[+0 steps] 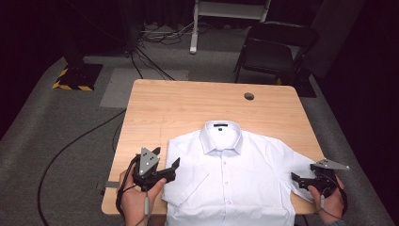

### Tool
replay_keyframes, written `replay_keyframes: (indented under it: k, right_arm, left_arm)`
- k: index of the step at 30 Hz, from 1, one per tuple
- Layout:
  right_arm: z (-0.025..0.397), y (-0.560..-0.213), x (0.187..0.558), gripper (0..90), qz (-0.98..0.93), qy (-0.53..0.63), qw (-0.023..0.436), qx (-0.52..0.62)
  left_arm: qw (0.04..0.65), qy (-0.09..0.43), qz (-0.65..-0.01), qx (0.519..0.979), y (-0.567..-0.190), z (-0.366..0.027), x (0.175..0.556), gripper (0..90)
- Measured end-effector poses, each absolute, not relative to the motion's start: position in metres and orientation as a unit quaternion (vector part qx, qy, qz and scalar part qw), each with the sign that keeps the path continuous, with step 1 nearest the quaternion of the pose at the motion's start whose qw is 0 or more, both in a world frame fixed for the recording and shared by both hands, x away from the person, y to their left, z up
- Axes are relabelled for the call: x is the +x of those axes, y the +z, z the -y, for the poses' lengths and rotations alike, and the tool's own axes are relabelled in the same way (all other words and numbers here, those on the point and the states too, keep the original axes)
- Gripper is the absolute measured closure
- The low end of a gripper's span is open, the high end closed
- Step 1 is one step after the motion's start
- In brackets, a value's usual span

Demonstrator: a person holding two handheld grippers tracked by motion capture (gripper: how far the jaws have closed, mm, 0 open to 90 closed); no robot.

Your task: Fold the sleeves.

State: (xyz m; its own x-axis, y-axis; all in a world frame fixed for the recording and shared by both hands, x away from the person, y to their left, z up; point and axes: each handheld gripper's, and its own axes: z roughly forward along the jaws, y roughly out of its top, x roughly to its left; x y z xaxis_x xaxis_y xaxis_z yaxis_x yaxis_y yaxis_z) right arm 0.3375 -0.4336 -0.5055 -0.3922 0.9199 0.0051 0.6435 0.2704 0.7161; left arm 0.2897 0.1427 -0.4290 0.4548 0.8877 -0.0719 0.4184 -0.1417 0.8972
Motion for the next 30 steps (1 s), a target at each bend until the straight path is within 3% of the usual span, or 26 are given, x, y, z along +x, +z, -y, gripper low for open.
replay_keyframes:
  k: [30]
  right_arm:
    - [0.434, -0.505, 0.337, 2.8, -0.768, 0.325, 0.212, 0.509]
  left_arm:
    - [0.358, 0.245, -0.519, 0.736, -0.479, -0.194, 0.298, 18.9]
